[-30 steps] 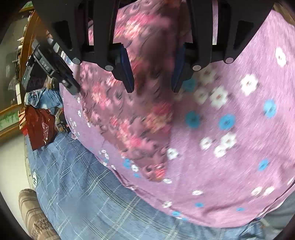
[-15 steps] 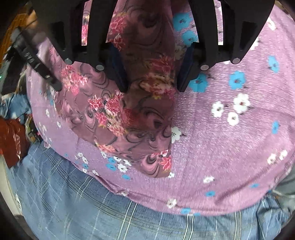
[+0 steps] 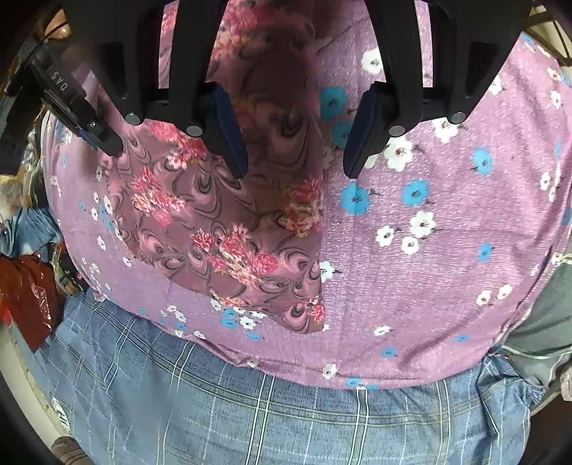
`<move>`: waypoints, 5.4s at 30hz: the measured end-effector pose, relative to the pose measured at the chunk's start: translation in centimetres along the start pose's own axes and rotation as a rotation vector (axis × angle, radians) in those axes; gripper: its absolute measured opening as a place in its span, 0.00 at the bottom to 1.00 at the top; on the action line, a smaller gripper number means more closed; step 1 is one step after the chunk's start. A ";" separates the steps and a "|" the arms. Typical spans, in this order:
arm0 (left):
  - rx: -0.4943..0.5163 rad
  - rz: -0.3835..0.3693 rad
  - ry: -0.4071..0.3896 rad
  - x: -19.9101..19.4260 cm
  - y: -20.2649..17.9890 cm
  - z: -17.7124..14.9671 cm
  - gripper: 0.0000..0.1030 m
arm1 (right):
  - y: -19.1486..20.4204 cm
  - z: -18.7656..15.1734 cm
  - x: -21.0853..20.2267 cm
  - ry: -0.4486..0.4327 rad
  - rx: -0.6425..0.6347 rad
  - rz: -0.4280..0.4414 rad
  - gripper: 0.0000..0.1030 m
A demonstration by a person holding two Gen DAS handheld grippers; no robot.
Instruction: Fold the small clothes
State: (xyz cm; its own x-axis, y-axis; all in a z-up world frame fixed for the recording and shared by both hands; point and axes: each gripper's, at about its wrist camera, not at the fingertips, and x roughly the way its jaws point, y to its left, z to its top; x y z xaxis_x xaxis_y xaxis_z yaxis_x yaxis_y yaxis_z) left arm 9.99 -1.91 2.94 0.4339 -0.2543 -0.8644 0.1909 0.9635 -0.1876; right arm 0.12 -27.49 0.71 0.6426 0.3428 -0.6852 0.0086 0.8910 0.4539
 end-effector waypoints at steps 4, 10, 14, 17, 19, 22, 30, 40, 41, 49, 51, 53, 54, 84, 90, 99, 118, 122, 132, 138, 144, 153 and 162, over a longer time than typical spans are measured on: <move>0.001 0.006 0.010 -0.5 0.5 -0.8 0.54 | 2.7 -0.5 -1.4 -0.064 -0.139 -0.030 0.06; -0.086 -0.088 0.092 -1.1 3.9 -2.5 0.53 | -0.9 -1.1 -0.5 0.005 0.017 -0.027 0.09; -0.095 -0.202 0.135 -1.3 4.1 -5.0 0.59 | -1.0 -2.1 -2.5 0.025 0.041 0.045 0.32; -0.031 -0.156 0.174 0.4 2.5 -6.4 0.59 | -0.8 -3.8 -2.1 0.054 0.016 0.008 0.30; 0.012 -0.121 0.177 0.9 1.7 -7.1 0.59 | -0.1 -4.3 -2.5 0.031 -0.022 0.007 0.09; 0.043 -0.079 0.151 1.4 1.3 -8.1 0.64 | 0.4 -4.5 -4.1 -0.013 -0.047 0.026 0.09; 0.089 -0.195 0.080 -3.1 1.1 -8.4 0.63 | 0.4 -4.4 -4.7 0.013 -0.083 -0.071 0.34; 0.191 -0.128 0.095 0.5 -0.8 -10.8 0.65 | -1.0 -8.1 -2.7 0.017 -0.100 -0.084 0.23; 0.231 -0.146 0.077 -0.4 -1.3 -10.7 0.65 | -0.7 -7.7 -3.1 0.025 -0.111 -0.089 0.23; 0.169 -0.183 -0.048 -1.5 -2.9 -4.9 0.67 | 3.2 -3.0 -4.8 -0.109 -0.172 0.005 0.27; 0.159 -0.080 -0.008 1.2 -2.9 -4.7 0.68 | 3.1 -2.8 -2.4 -0.072 -0.187 -0.038 0.25; 0.145 -0.029 0.024 2.9 -2.1 -5.2 0.81 | 2.3 -3.8 0.5 -0.007 -0.196 -0.104 0.20; 0.095 -0.068 0.035 2.6 -1.3 -5.1 0.81 | 2.0 -4.0 0.3 -0.042 -0.198 -0.095 0.21; 0.055 -0.035 0.039 6.1 -1.4 2.2 0.77 | -1.8 5.9 3.5 -0.032 0.040 -0.057 0.14; 0.048 -0.026 0.041 6.2 -1.6 2.2 0.77 | -1.1 5.8 3.6 -0.038 -0.014 -0.080 0.14; 0.064 -0.084 0.045 3.6 0.3 0.6 0.76 | -1.7 4.7 2.0 0.007 0.018 -0.085 0.30; -0.085 -0.259 0.125 1.2 4.6 -4.4 0.70 | -2.0 -0.3 -1.2 0.018 0.053 -0.010 0.27; -0.076 -0.312 0.175 1.9 4.4 -6.8 0.70 | -2.9 -2.6 -1.7 0.045 0.130 0.071 0.44; -0.055 -0.297 0.091 0.0 3.9 -5.6 0.67 | -2.0 -1.6 -2.5 -0.030 0.068 0.010 0.28; -0.112 -0.306 0.152 2.3 3.5 -2.7 0.67 | -4.8 2.4 -0.1 -0.027 0.250 0.049 0.45; -0.090 -0.273 0.147 3.4 1.6 -1.0 0.68 | -3.6 4.4 4.1 0.023 0.265 0.112 0.25; -0.105 -0.251 0.161 3.8 2.3 -0.4 0.68 | -4.4 4.6 4.5 -0.011 0.167 -0.005 0.23; 0.038 -0.175 0.111 1.1 1.6 -6.3 0.71 | -2.5 -0.1 -0.9 -0.008 -0.020 0.075 0.35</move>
State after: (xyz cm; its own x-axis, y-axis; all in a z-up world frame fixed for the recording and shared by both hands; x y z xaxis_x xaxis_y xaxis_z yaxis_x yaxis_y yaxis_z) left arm 5.23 -0.17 -1.28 0.2920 -0.4046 -0.8666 0.2884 0.9012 -0.3236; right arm -0.57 -30.01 0.12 0.6469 0.4067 -0.6451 -0.0551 0.8686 0.4923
